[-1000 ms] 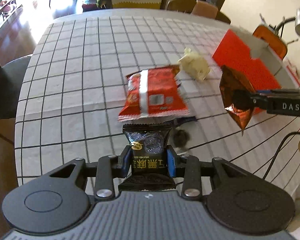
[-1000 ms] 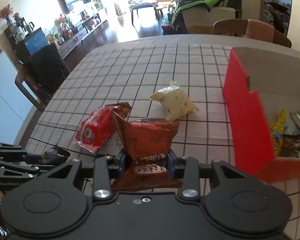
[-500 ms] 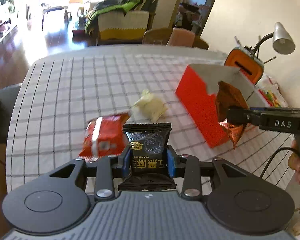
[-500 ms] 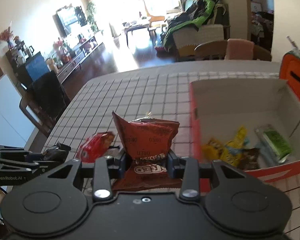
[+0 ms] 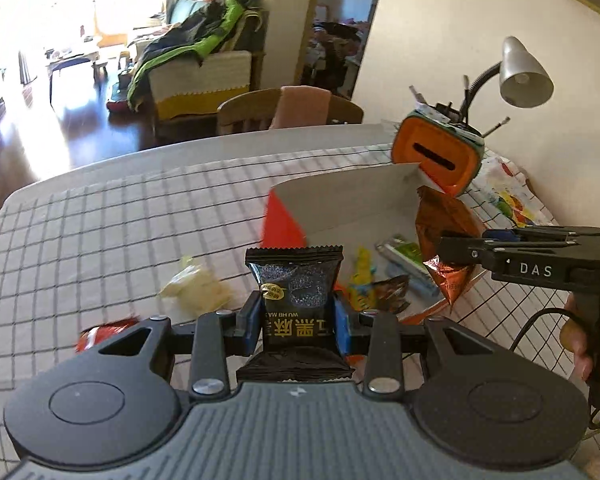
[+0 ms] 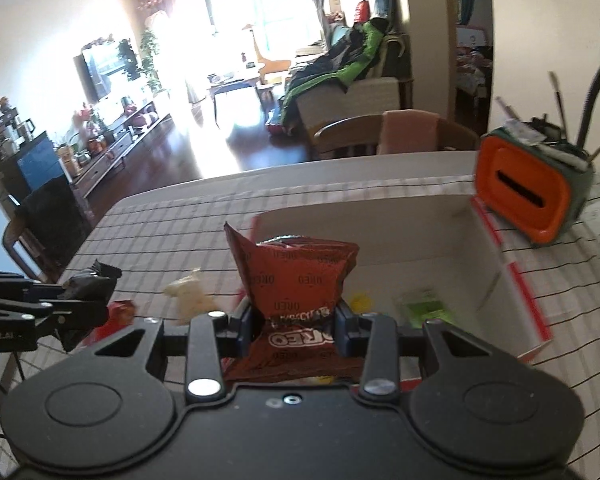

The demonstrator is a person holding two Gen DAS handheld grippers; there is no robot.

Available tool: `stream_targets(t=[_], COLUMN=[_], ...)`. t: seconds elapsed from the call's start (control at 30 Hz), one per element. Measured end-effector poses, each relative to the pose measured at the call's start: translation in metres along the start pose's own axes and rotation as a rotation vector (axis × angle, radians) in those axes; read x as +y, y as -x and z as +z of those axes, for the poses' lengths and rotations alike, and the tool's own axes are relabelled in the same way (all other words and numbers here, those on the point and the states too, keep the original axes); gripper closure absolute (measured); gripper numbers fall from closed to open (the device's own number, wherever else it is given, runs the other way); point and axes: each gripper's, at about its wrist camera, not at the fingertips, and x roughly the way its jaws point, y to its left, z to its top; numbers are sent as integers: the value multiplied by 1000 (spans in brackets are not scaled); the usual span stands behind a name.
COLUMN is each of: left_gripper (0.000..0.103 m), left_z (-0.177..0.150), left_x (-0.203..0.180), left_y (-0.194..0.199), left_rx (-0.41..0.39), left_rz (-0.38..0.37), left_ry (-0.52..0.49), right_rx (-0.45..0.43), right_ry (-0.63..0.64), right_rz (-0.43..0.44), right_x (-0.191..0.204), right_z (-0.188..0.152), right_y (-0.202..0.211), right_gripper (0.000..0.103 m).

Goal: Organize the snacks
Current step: 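Carry the black packet and brown Oreo bag over the box with both tools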

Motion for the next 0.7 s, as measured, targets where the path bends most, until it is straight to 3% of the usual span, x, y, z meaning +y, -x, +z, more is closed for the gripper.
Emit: stream_targets(t=[0.33, 0.5, 0.7], left_gripper=[68, 68, 68], left_z=[28, 35, 38], left_x=[-50, -79, -91], left_y=[-64, -91, -132], left_rx=[84, 112, 185], left_rz=[7, 35, 62], left_ry=[-4, -61, -62], right_rx=[41, 80, 154], right_ry=[-42, -27, 6], right_rz=[-27, -36, -19], right_x=[-68, -92, -107], right_z=[5, 5, 6], right_y=[-16, -29, -50], right_gripper=[66, 66, 66])
